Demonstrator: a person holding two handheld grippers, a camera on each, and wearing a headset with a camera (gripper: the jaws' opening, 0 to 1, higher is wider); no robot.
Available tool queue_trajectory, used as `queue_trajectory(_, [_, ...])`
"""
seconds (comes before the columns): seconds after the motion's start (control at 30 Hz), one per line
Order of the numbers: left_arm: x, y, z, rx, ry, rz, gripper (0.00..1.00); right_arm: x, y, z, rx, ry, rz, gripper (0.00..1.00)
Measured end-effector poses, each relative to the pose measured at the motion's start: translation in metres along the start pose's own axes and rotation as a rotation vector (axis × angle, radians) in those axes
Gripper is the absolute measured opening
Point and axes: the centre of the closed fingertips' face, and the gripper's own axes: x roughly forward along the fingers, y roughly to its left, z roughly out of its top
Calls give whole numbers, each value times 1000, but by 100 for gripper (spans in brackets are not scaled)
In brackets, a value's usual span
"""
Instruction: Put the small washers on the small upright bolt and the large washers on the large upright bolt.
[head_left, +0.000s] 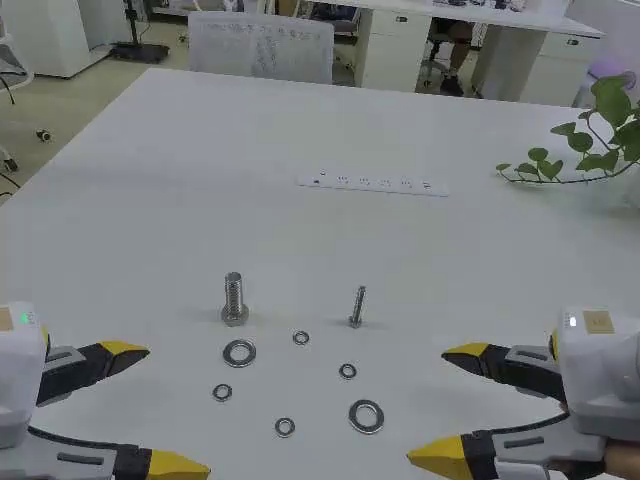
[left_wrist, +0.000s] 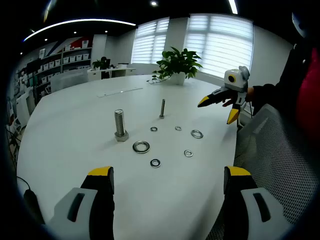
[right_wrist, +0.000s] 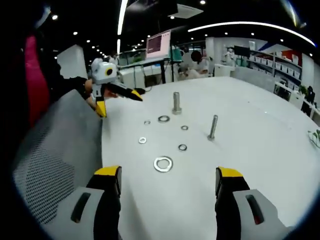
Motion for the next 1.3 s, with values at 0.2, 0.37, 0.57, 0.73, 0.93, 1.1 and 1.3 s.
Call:
queue_trajectory(0.2, [0, 0, 0, -4, -2, 3, 90, 0, -1, -2, 0, 3, 2, 74])
queue_trajectory(0.37, [0, 0, -1, -6, 2, 3, 90, -1, -1, -3, 2, 5, 3, 74])
queue_trajectory(0.57, [0, 0, 0, -8, -2, 3, 89, -2, -1, -3, 2, 10, 4, 74])
queue_trajectory(0.73, [0, 0, 0, -11, -7, 0, 89, -3, -1, -3, -2, 17, 3, 74])
queue_trajectory(0.93, [0, -1, 0, -11, -9, -4, 89, -4, 1, -2, -6, 20, 1, 74])
queue_trajectory(1.1, [0, -1, -1, -10, -9, -8, 89, -5, 2, -1, -5, 24, -2, 73])
queue_trajectory(1.3, [-1, -2, -1, -8, -5, -12, 89, -5, 3, -3, -10, 35, -3, 73])
